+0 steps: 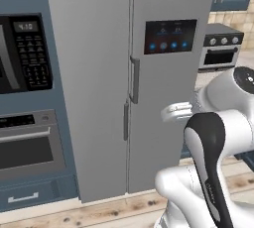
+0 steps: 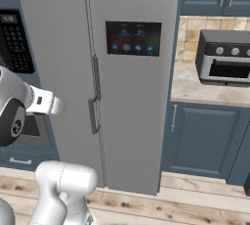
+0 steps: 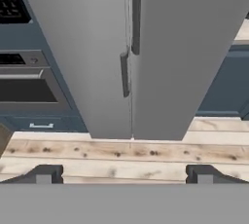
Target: Place one of the steaks on the plate and the other in the bowl. Then place the bowl in the fridge.
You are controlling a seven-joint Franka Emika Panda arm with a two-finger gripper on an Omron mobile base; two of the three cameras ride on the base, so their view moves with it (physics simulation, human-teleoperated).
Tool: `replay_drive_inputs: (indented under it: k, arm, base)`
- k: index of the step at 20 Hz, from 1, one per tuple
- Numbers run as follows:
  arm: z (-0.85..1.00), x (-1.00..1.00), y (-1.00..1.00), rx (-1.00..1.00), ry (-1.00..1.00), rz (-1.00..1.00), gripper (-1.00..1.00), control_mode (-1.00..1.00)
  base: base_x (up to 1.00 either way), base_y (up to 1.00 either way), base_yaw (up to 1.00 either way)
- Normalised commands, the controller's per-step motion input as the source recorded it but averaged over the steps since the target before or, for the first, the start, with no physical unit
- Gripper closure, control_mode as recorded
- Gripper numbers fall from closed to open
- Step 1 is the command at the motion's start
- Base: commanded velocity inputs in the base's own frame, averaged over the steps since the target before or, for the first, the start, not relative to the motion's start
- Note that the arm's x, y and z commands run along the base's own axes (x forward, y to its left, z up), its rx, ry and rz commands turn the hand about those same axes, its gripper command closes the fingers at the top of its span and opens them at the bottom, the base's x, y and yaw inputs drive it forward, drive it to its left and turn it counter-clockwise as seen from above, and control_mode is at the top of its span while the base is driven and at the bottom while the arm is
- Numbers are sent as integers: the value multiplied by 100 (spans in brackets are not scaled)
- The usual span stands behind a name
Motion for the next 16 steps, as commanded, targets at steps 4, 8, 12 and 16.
replay_drive_inputs:
  k: [4, 8, 12, 16]
  arm:
    - [-2, -18, -7, 0, 0, 0, -100, -100]
    - [0, 100, -26, 0, -4, 0, -100, -100]
    - [4, 100, -25, 0, -13, 0, -100, -100]
    - [0, 100, 4, -1, -26, 0, -100, -100]
  base:
    - [0, 0, 0]
    - [0, 0, 0]
    - [0, 0, 0]
    - [0, 0, 0]
